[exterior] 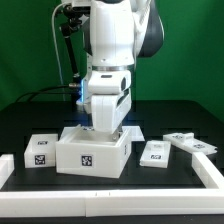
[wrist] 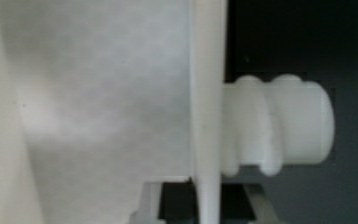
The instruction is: Assemble cabinet
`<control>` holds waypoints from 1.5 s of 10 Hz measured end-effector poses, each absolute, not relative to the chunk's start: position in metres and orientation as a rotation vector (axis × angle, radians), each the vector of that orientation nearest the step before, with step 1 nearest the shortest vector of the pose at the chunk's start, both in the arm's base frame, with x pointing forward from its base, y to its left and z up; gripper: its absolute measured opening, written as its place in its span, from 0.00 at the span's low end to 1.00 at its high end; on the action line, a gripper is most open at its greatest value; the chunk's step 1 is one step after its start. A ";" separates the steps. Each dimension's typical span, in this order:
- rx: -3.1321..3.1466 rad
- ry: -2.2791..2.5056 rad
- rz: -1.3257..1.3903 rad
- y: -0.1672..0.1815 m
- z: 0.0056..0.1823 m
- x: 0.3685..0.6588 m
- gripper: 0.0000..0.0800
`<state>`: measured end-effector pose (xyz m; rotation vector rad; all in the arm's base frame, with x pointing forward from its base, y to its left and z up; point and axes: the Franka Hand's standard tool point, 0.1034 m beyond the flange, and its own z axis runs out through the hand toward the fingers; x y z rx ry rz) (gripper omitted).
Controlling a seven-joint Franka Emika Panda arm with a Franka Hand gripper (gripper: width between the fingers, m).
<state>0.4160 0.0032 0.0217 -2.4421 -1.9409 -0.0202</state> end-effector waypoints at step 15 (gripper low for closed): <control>-2.322 -2.124 -0.119 0.032 0.022 0.511 0.04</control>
Offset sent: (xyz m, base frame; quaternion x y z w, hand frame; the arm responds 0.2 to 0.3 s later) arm 0.0391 0.0104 -0.0093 0.0048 0.0060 -0.0637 0.9979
